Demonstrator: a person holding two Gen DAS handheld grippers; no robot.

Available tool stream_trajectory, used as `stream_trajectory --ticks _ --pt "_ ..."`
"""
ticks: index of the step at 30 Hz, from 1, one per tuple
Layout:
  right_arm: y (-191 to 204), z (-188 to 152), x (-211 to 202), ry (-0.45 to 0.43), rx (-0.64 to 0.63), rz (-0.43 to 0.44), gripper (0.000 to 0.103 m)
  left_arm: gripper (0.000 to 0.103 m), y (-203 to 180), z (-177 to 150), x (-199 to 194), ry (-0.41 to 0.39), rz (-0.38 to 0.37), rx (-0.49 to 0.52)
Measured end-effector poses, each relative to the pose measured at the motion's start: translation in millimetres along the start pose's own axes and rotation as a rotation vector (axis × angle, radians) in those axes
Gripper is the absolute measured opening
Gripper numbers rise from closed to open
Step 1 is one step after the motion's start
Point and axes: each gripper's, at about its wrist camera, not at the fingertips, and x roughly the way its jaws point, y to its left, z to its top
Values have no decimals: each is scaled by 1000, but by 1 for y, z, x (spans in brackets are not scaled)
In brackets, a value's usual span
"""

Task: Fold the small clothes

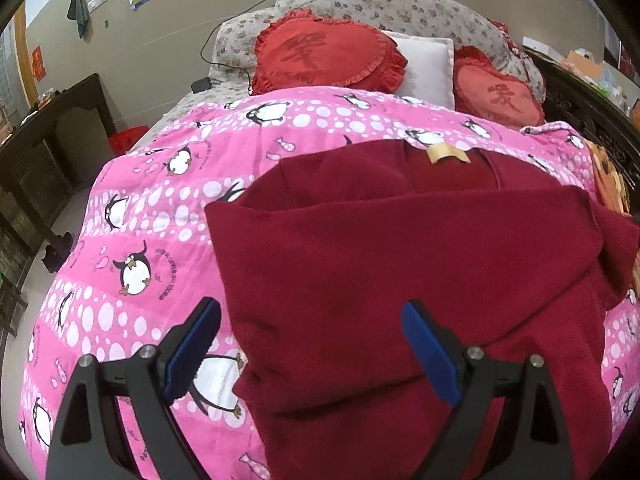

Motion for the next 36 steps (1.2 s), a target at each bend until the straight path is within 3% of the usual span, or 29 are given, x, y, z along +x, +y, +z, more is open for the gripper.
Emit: stream_trajectory --ticks 5,8,11,15,18,24,29,36 --pt "79 9 -53 -95 -218 135 0 95 8 1 -6 -11 -1 -22" --pt "136 -1 -71 -94 -342 256 0 95 13 1 -9 -16 -3 -40" --pt "196 -30 -71 -30 -483 366 0 94 21 3 -13 -28 -5 -67" --pt "272 -94 -52 103 -683 471 0 94 33 5 -13 -21 -2 -94" --pt "302 -136 -30 193 -747 508 0 94 38 4 -13 -22 5 -95" --pt "324 -198 14 355 -792 528 0 94 44 2 -9 -16 -5 -114" --pt "326 -241 47 555 -839 510 0 94 44 4 -9 -16 -26 -126" --pt "307 -239 40 555 -814 514 13 94 36 8 -12 -28 -79 -128"
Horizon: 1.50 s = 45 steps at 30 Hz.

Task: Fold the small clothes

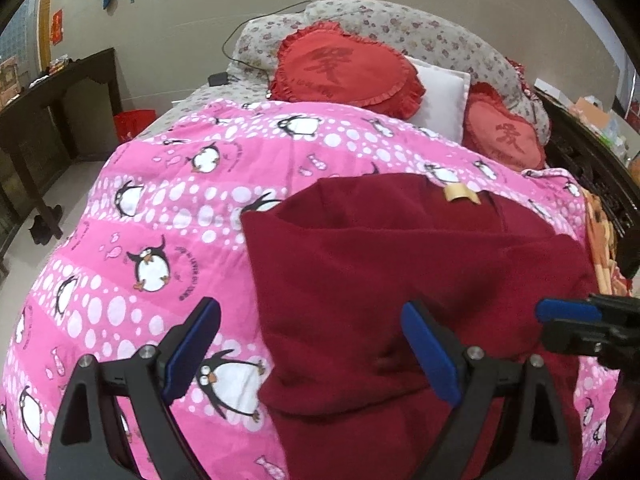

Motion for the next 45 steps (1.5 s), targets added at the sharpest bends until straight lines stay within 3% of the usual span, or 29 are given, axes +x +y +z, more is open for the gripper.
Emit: stream_trajectory --ticks 7,12,16,19,21,23,24,25,30,34,38,45 --pt "-26 -19 -59 -52 45 -79 13 95 -13 4 4 -21 -53 9" --pt "-57 -41 -98 -113 128 -111 13 94 -26 4 27 29 -49 47" --pt "-81 -57 -120 -153 231 -100 13 73 -36 7 39 49 -110 43" --pt "-89 -65 -127 -162 261 -105 13 72 -43 10 50 68 -116 39" --pt "-90 -69 -129 -171 264 -106 13 64 -47 11 59 92 -110 43" --pt "-92 -72 -133 -182 270 -98 13 36 -51 12 63 111 -114 53" --pt "-92 -73 -134 -185 271 -98 13 29 -54 11 64 113 -111 62" --pt "-92 -73 -135 -187 270 -104 13 15 -59 11 63 114 -130 76" --pt "-98 -81 -138 -188 292 -148 13 11 -72 19 40 64 -173 140" --pt "-96 -86 -137 -161 260 -243 14 10 -52 35 8 -3 -230 89" --pt "-92 -92 -135 -142 235 -323 18 10 -26 40 -5 -18 -206 43" --pt "-110 -93 -122 -143 326 -368 29 11 -29 10 24 61 -89 115"
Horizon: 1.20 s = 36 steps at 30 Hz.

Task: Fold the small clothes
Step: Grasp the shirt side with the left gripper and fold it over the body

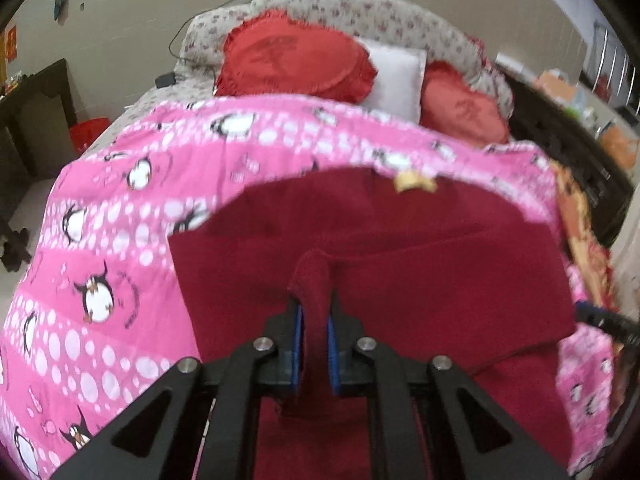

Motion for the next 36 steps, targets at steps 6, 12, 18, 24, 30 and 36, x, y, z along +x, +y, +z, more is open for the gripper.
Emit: stream_trajectory --ticks 6,12,18,24,30,36 --pt "10 5 24 51 -25 -71 29 11 0 -12 12 4 38 -2" --pt "-6 5 47 88 42 -131 29 11 -2 -16 22 18 48 20" --pt "-2 2 21 46 38 -138 29 13 1 -17 25 25 33 7" --pt "8 -6 -19 3 32 -110 29 15 -4 -15 22 21 63 18" --pt "23 -14 -42 -14 13 -98 29 17 -4 -17 25 25 75 23" --pt "27 -17 -51 -17 -5 -92 29 22 -2 -18 17 10 86 10"
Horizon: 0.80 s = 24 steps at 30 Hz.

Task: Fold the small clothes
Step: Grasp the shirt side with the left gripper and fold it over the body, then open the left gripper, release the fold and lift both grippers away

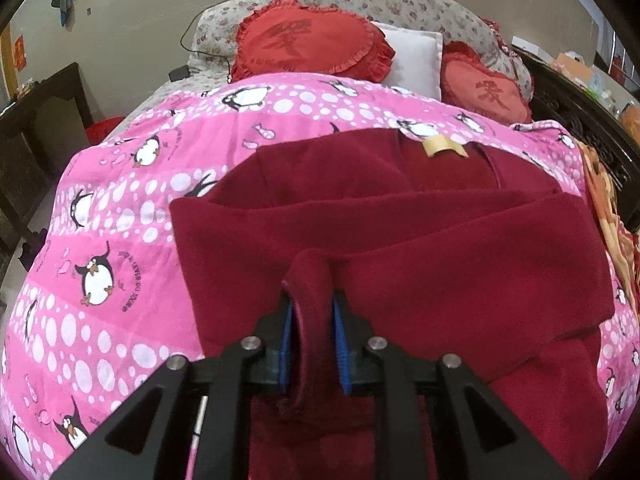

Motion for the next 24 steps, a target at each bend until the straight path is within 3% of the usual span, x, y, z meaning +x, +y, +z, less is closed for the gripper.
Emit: stream_trajectory --ticks 3,5,10,17,24 --pt "1 1 2 2 3 4 29 30 4 0 -4 4 3 -7" --pt "4 3 4 0 2 13 29 42 9 0 -8 5 -4 -23" --pt "17 5 12 19 -22 23 29 59 14 2 -26 -43 3 -20" --pt "40 9 30 36 -70 45 29 74 2 -1 -46 -82 -13 25" --pt "58 11 55 51 -111 69 29 77 -9 -10 -36 -58 14 61"
